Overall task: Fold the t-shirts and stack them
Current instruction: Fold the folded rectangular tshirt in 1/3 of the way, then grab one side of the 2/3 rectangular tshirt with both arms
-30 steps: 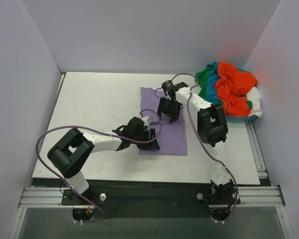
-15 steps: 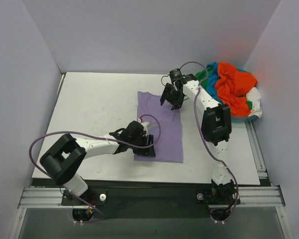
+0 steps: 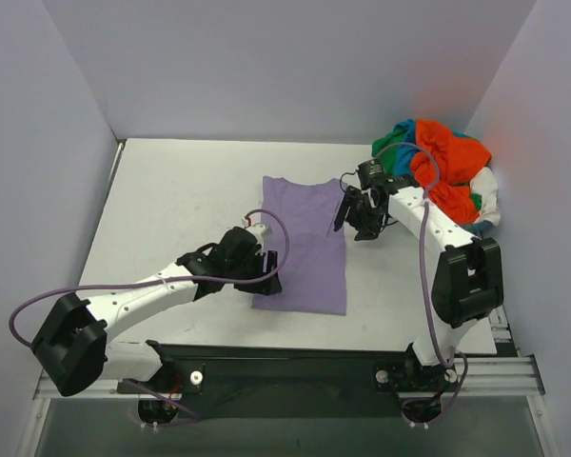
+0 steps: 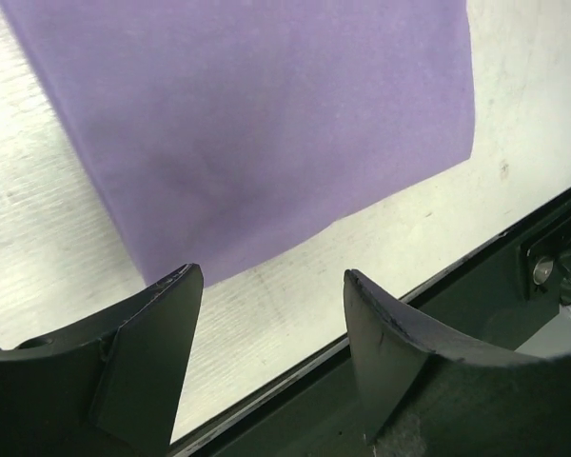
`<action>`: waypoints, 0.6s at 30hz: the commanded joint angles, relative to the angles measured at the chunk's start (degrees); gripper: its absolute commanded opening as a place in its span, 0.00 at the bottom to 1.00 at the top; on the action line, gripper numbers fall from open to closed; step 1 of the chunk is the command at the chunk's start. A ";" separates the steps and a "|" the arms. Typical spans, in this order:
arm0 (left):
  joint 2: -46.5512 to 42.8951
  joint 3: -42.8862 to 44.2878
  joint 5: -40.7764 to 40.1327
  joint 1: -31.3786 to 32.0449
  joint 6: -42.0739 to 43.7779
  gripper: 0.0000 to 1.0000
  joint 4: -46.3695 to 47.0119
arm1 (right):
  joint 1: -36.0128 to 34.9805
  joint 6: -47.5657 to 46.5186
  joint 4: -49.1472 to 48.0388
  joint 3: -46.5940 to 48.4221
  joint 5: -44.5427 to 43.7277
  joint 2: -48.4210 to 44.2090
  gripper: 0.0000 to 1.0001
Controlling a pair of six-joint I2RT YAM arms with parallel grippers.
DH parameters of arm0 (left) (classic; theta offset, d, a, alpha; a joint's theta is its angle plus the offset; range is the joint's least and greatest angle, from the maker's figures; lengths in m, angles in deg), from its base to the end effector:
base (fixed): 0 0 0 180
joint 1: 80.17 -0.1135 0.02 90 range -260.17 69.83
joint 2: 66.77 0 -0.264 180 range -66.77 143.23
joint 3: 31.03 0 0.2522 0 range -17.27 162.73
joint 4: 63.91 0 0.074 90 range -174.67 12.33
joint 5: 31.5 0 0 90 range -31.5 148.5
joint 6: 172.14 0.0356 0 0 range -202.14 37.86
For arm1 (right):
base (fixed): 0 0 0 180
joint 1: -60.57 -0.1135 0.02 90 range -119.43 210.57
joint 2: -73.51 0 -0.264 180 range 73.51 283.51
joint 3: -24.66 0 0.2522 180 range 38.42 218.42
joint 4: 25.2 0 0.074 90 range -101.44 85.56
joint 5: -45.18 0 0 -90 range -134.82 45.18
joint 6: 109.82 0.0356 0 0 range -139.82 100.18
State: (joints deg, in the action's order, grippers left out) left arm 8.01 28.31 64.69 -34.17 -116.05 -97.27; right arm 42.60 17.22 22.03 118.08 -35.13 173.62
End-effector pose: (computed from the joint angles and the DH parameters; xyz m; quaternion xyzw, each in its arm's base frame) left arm 0.1819 -0.1939 0.2188 0.1173 0.9275 -0.2644 0.2369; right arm 0.3606 0.1233 0.2559 0.1311 0.9387 0.2137 0.2366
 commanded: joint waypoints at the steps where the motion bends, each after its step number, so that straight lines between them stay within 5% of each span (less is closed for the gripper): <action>1: -2.88 -1.18 -1.81 -2.05 -2.03 0.72 -3.70 | -0.92 0.57 -1.91 -9.50 0.41 -8.41 0.57; 9: -8.42 -8.39 -0.22 -6.36 -7.13 0.72 -4.22 | -8.28 6.29 -6.57 -32.69 -0.46 -22.23 0.54; 18: -12.20 -12.88 1.01 -7.06 -9.94 0.71 -3.87 | -11.73 11.48 -8.95 -43.53 -1.61 -29.10 0.47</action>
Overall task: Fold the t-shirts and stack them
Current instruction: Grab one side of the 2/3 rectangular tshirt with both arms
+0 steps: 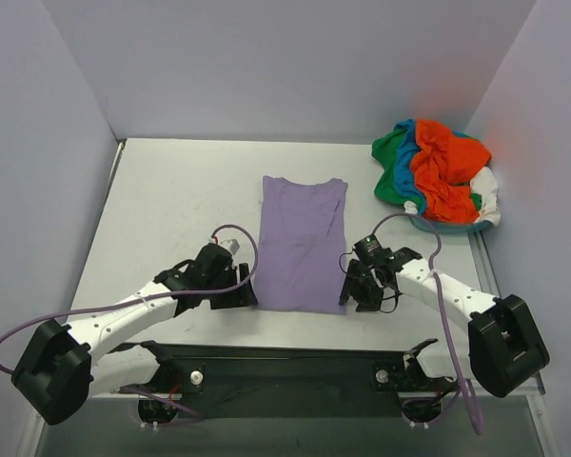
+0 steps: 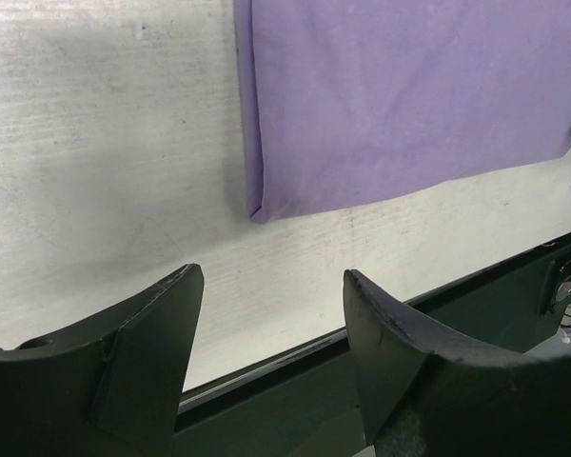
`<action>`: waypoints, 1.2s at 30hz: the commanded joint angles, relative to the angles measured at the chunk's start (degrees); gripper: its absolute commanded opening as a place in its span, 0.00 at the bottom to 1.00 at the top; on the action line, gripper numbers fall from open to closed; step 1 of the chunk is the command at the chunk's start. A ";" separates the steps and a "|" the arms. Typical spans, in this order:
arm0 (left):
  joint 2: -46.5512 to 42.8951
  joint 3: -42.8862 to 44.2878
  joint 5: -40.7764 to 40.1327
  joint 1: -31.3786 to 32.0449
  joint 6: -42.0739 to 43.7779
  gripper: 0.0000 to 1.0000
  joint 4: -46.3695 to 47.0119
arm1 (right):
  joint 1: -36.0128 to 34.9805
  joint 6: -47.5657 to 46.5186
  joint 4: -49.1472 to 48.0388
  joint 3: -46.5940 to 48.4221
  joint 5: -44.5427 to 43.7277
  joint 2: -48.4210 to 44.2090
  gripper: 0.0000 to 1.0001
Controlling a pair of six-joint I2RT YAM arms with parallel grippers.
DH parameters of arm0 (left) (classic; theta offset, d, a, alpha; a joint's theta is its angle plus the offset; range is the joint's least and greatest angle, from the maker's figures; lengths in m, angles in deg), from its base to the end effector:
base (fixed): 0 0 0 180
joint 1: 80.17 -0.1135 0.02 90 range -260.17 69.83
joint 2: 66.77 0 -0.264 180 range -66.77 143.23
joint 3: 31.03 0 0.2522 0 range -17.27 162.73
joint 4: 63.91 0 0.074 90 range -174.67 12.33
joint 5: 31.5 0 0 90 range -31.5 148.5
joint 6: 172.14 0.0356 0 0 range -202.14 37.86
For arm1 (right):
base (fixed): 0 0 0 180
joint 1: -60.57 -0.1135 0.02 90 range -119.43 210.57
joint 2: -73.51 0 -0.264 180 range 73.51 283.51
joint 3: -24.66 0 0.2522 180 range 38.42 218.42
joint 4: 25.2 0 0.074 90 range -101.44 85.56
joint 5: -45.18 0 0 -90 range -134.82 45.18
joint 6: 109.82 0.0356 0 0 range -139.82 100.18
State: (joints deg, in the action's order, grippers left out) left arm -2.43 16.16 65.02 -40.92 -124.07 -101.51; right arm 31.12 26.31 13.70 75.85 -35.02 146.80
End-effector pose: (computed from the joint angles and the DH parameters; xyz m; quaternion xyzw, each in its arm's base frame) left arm 0.1599 -0.1359 0.1878 -0.0050 0.9517 -0.2378 0.1943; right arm 0.1979 0.1187 0.1761 0.1188 0.9575 0.2182 0.1465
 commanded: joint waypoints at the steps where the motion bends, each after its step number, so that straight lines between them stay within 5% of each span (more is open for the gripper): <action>1: -2.28 -1.08 0.60 -0.40 -2.10 0.71 0.19 | -0.25 2.47 -0.71 -2.09 -1.72 -2.80 0.46; 36: -0.18 -1.09 0.33 -0.57 -3.33 0.67 -0.86 | -6.14 3.18 -1.77 -1.57 -4.44 7.12 0.27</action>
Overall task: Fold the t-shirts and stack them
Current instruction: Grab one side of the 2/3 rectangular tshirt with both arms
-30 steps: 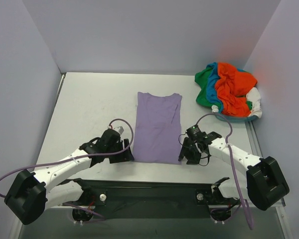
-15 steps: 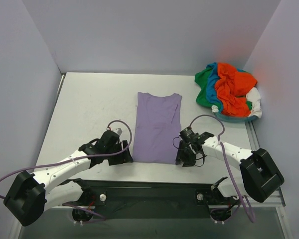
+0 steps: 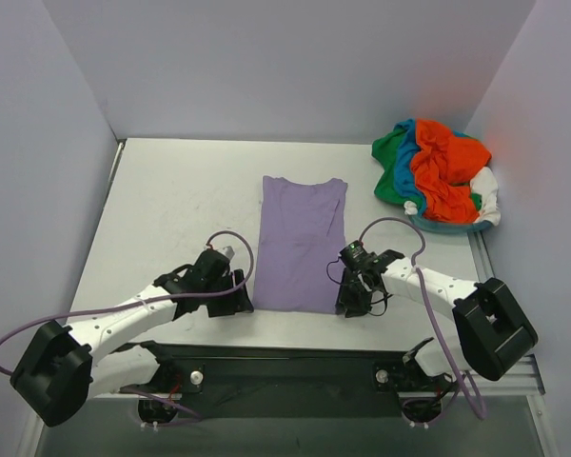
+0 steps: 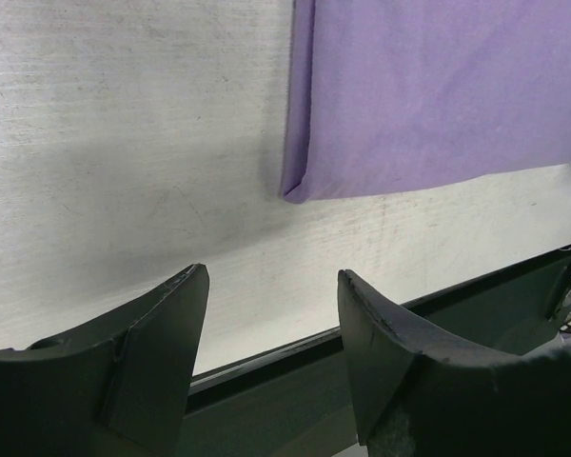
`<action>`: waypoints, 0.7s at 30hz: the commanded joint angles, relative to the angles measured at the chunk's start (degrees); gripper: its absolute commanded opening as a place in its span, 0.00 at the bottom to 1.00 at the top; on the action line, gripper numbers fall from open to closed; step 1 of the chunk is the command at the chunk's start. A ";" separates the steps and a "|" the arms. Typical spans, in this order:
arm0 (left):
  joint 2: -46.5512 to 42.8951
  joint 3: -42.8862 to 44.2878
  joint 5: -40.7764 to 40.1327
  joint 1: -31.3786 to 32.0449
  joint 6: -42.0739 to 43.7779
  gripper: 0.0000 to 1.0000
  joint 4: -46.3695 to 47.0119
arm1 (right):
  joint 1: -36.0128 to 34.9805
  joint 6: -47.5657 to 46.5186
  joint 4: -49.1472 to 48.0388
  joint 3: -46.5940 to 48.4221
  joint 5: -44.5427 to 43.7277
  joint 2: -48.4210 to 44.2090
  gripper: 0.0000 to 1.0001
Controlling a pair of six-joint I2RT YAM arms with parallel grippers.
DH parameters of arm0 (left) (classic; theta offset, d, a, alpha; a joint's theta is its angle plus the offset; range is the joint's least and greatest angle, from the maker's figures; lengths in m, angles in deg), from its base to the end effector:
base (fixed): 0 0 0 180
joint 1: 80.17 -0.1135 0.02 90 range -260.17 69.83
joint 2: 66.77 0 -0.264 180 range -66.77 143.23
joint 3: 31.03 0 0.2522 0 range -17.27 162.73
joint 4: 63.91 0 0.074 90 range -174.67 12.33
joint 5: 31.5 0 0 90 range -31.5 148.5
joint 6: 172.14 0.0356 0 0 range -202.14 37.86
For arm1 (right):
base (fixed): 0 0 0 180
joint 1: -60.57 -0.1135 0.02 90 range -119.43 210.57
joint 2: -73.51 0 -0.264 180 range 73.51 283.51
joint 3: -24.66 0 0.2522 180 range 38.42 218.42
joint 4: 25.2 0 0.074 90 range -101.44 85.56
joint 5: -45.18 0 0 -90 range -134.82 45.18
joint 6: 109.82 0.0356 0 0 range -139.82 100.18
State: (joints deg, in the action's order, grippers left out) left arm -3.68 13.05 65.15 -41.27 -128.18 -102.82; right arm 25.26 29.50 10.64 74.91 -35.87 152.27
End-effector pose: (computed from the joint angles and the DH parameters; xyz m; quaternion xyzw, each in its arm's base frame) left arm 0.1508 -0.1269 0.1741 -0.0437 0.9586 -0.2274 0.1658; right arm 0.1905 0.1417 0.1536 0.1014 0.9669 0.2052 0.1124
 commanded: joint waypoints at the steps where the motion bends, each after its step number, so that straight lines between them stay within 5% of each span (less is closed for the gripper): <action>1: 1.51 2.10 0.20 -0.22 0.95 0.67 0.62 | -0.29 -0.01 1.38 -0.63 -3.59 1.57 0.26; 21: 12.31 5.44 0.99 -0.22 2.01 0.57 5.81 | -0.28 -0.71 2.00 -0.02 -3.15 2.10 0.16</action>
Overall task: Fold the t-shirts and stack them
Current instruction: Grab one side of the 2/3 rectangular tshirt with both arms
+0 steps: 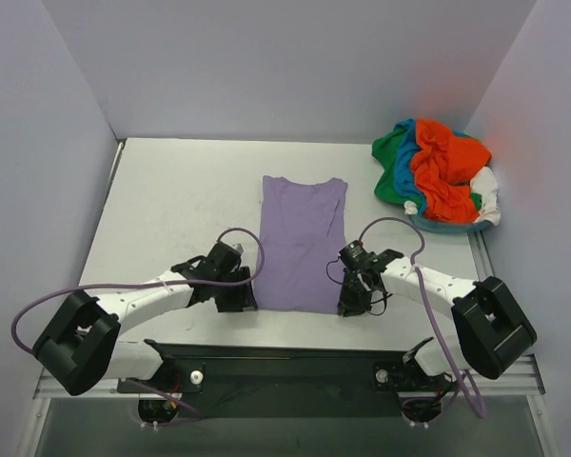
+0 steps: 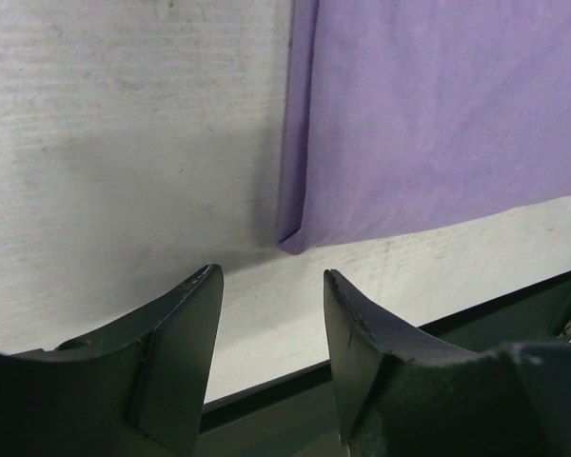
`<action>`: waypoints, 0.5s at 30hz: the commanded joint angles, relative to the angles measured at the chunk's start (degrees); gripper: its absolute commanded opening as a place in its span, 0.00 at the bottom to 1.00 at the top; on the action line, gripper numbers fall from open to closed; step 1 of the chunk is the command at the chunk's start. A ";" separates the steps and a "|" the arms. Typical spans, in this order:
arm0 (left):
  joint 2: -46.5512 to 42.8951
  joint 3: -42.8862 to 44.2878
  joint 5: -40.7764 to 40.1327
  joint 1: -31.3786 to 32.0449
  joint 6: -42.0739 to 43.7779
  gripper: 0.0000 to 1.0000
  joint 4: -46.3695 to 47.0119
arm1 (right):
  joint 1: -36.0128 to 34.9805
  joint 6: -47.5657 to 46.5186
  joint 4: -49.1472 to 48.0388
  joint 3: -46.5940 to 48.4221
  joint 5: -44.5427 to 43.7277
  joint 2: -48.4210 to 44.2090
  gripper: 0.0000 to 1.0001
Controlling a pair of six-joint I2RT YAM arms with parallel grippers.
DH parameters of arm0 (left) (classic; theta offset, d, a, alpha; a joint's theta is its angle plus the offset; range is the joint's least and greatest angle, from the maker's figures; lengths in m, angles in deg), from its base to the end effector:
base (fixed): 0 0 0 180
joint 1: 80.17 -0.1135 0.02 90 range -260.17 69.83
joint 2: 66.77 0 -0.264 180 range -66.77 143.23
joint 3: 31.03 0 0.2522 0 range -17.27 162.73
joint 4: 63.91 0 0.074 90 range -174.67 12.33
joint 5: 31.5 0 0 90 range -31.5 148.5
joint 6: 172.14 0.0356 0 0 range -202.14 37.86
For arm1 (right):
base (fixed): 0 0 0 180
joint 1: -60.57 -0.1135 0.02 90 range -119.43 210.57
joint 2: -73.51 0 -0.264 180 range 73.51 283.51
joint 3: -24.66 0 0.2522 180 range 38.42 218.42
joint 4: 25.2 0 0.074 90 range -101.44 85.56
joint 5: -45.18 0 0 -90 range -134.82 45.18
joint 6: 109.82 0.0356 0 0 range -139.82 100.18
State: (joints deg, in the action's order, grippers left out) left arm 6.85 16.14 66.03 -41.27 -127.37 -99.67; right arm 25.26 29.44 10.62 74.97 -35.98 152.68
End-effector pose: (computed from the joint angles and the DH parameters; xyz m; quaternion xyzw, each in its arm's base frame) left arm 0.1701 -0.1432 0.1578 -0.0377 0.9680 -0.2079 0.1352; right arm 0.1910 0.1420 0.1524 0.1014 0.9676 0.2026 0.1111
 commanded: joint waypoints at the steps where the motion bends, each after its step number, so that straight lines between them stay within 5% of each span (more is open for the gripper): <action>1: 2.22 2.62 0.03 -0.14 1.20 0.57 2.92 | -0.20 -0.56 2.02 -0.08 -3.04 1.60 0.16; 9: 5.73 3.07 0.64 -0.13 1.81 0.49 3.98 | -0.28 -0.56 2.19 0.01 -3.04 1.42 0.15; 15: 7.14 3.07 1.17 -0.22 2.17 0.34 4.51 | -0.20 -0.48 2.28 0.36 -3.22 1.42 0.15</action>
State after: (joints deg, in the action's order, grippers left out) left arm 12.47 18.52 67.38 -41.30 -126.43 -95.94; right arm 25.26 29.44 10.64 75.17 -35.98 152.88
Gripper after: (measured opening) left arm 0.357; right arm 0.150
